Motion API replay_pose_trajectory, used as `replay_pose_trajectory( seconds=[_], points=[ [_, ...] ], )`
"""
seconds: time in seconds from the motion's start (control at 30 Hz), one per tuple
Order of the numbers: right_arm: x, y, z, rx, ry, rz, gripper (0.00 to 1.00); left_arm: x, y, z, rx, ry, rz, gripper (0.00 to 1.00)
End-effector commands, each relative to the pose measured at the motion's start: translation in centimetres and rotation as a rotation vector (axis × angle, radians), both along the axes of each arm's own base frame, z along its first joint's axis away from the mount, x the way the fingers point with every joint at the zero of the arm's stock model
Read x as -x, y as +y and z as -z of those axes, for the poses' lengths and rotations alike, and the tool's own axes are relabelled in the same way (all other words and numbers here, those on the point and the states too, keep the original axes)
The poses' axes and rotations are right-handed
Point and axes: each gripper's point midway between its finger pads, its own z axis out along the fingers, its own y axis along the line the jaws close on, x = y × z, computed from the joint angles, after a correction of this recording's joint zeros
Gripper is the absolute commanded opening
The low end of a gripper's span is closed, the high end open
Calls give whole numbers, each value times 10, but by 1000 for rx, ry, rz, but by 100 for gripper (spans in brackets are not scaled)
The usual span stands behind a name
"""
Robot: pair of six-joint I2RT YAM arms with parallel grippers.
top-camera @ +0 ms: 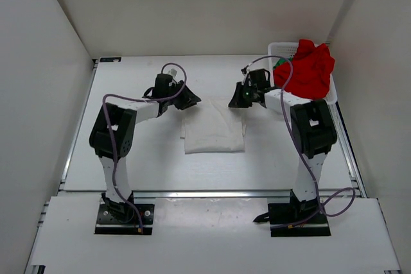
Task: Fold and stack the t-shirts
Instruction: Smooth out wrinkles on the folded tshirt
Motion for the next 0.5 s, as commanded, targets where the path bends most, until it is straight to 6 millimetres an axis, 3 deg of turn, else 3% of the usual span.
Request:
replay_pose_trajectory(
  seconds=[0.0,0.03,0.13,0.23,0.33,0.4,0.47],
  points=[
    [-30,-9,7,32,-15,49,0,-17,23,32,-38,87,-37,42],
    [-31,-15,20,53,5,65,0,-22,31,42,-53,104,-55,42],
    [-28,-26,32,75,18,104,0,-27,49,60,-85,126,-87,42],
    [-29,-34,44,106,41,124,0,-24,61,64,-48,139,-121,42],
    [-30,-40,48,138,47,130,1,-22,64,56,-39,122,-128,42],
    [-32,-41,40,130,46,128,0,-24,61,35,11,79,-124,47],
    [-38,-35,20,130,1,123,0,-18,66,12,28,32,-135,54]
  ],
)
